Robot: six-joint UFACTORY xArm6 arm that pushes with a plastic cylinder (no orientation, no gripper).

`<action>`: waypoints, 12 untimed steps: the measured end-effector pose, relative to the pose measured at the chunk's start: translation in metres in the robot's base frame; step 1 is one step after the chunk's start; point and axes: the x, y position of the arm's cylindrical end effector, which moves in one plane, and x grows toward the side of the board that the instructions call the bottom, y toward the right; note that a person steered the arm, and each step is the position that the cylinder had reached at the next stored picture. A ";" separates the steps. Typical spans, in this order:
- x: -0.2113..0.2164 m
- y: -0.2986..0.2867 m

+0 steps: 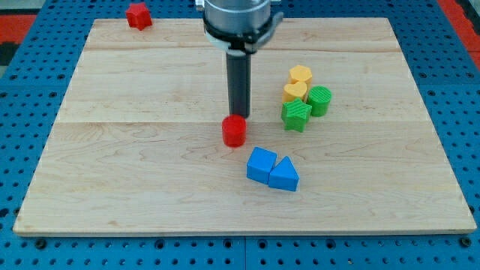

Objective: Place the arm to the right side of the red star

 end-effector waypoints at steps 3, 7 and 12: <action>0.003 -0.046; -0.181 -0.290; -0.198 -0.202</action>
